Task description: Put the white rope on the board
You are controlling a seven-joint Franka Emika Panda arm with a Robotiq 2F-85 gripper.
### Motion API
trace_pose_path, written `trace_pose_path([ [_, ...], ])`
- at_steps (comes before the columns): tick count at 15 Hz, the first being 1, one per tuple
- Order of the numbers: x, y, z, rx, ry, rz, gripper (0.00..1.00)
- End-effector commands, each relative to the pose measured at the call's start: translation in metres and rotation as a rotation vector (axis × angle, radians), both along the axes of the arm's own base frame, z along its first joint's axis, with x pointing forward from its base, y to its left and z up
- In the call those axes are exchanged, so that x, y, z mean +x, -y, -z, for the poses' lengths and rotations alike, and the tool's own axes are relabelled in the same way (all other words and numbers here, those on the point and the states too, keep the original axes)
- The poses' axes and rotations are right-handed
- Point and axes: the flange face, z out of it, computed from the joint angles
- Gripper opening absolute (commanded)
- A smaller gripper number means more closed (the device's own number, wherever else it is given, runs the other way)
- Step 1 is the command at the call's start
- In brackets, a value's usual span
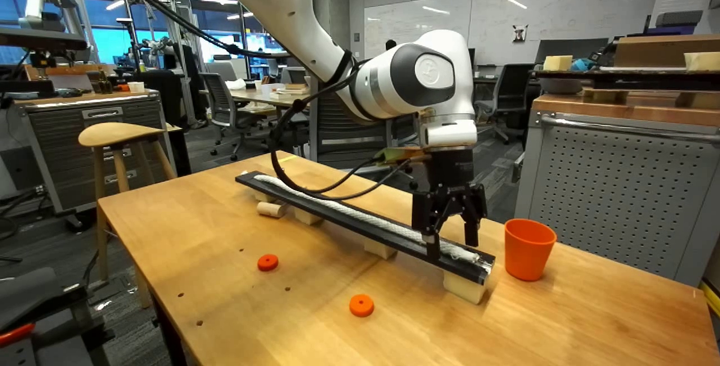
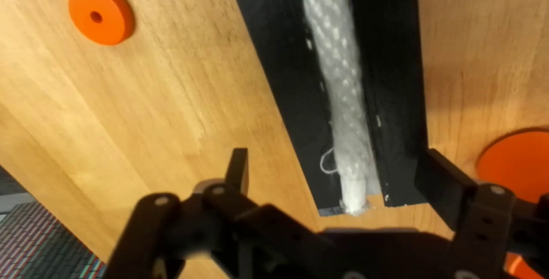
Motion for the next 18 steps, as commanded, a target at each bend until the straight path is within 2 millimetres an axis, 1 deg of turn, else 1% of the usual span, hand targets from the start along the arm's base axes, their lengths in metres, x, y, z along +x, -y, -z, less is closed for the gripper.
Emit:
trace_pose_path([
  [1,0.016,0.005,-0.01,-0.056,-0.002,-0.027,1.0],
  [4,0.021,0.004,-0.011,-0.061,0.006,-0.04,1.0],
  [5,0.022,0.005,-0.011,-0.057,0.009,-0.039,0.75],
  [6,0.023,0.006,-0.01,-0.058,0.008,-0.038,0.72],
  [7,0.023,0.007,-0.008,-0.06,0.002,-0.036,0.66],
  [8,0.022,0.007,-0.005,-0.063,-0.007,-0.036,0.9],
  [10,0.021,0.008,0.0,-0.061,-0.021,-0.032,0.95],
  [11,0.021,0.009,0.002,-0.059,-0.025,-0.031,1.0],
  [16,0.025,0.009,0.011,-0.052,-0.034,-0.041,1.0],
  [17,0.026,0.009,0.011,-0.053,-0.034,-0.041,0.75],
  [18,0.027,0.009,0.011,-0.053,-0.03,-0.041,0.72],
])
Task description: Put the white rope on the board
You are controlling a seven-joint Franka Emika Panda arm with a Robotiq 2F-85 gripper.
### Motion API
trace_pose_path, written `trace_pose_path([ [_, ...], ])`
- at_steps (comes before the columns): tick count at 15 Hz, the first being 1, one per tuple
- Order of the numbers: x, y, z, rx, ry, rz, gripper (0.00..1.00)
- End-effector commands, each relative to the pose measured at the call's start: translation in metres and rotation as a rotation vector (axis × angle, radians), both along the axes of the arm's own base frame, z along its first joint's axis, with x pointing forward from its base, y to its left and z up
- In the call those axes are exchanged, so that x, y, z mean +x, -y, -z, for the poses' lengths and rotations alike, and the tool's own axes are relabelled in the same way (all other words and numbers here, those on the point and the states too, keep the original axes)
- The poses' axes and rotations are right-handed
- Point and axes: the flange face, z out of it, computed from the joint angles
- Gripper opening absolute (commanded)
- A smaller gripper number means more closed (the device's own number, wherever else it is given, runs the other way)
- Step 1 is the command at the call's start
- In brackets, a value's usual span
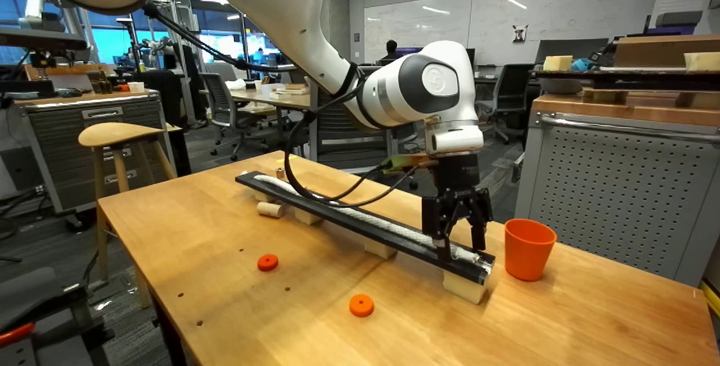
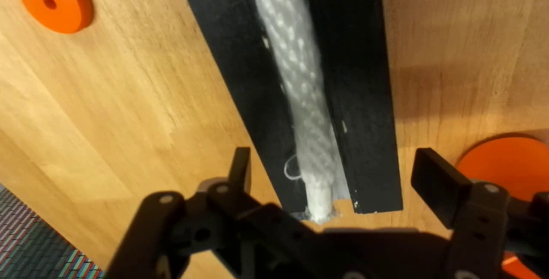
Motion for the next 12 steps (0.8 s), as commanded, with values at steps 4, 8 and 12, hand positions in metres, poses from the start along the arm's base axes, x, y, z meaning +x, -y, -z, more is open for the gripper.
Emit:
trace_pose_path([
  [4,0.012,0.01,-0.008,-0.019,0.001,-0.008,0.43],
  [8,0.014,0.012,-0.012,-0.022,0.007,-0.005,0.14],
  [12,0.017,0.013,-0.017,-0.026,0.01,-0.009,0.0],
])
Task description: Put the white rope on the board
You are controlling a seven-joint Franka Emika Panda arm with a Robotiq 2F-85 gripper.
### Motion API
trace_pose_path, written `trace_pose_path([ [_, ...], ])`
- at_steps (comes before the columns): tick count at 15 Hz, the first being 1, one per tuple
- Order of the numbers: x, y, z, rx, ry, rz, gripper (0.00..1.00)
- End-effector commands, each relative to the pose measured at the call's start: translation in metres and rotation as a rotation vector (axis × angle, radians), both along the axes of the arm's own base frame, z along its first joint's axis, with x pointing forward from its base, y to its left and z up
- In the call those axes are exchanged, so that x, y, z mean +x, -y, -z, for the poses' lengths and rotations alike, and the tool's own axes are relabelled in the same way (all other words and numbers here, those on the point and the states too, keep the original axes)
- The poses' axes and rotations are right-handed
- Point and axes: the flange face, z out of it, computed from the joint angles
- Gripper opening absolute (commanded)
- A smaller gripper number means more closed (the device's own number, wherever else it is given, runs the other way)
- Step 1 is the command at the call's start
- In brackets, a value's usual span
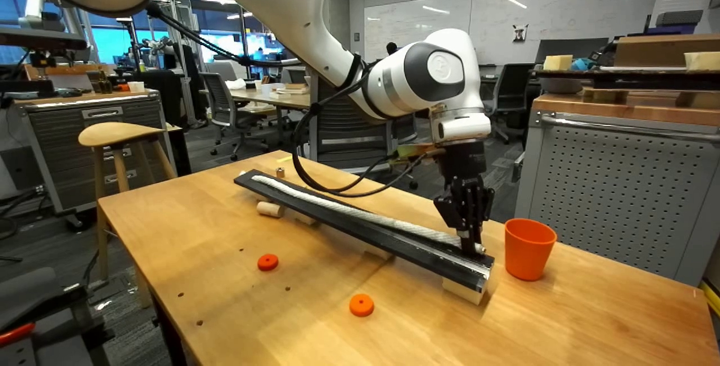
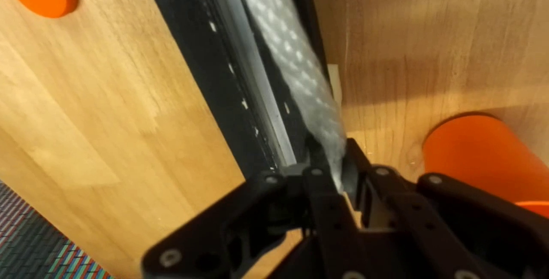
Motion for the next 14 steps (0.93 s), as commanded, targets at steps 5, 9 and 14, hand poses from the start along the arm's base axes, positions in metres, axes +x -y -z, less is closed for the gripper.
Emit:
trace_pose_path([
  [5,0.006,0.008,0.001,-0.02,-0.009,0.0,0.03],
  [9,0.006,0.009,-0.004,-0.025,0.004,0.003,0.03],
  [14,0.005,0.011,-0.011,-0.037,0.023,0.017,0.03],
])
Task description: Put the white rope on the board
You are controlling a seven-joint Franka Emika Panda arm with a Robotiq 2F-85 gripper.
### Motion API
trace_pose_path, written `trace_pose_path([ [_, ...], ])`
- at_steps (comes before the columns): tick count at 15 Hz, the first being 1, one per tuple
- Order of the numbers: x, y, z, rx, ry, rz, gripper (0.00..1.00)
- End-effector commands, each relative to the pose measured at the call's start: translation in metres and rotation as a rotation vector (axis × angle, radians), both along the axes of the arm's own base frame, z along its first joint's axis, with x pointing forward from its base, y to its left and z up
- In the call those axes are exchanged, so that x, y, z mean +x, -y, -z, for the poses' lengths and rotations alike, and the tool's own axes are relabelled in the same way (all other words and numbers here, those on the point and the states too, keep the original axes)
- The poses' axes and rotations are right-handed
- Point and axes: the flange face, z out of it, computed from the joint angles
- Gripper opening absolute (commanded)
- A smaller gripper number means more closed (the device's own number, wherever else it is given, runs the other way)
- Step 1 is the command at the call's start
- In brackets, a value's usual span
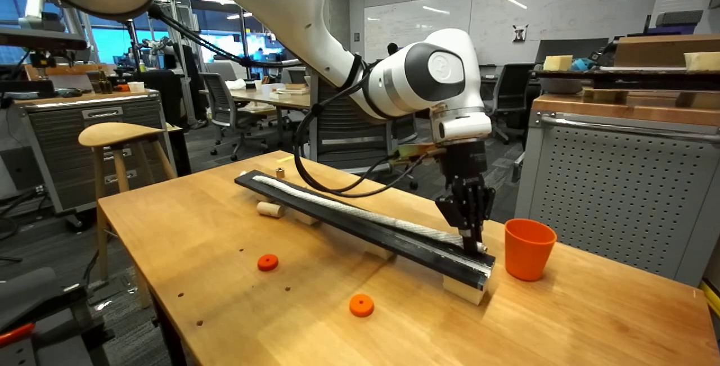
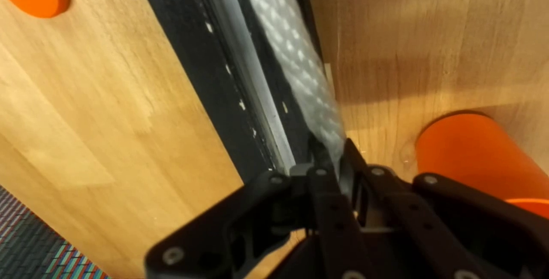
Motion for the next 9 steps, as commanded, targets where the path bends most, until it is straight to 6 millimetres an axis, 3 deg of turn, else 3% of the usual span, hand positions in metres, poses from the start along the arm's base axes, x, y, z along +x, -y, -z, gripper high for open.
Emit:
trace_pose_path([
  [1,0.0015,0.0115,-0.0115,-0.034,0.019,0.02,0.03],
  [9,-0.0033,0.0164,-0.0114,-0.033,0.027,0.062,0.03],
])
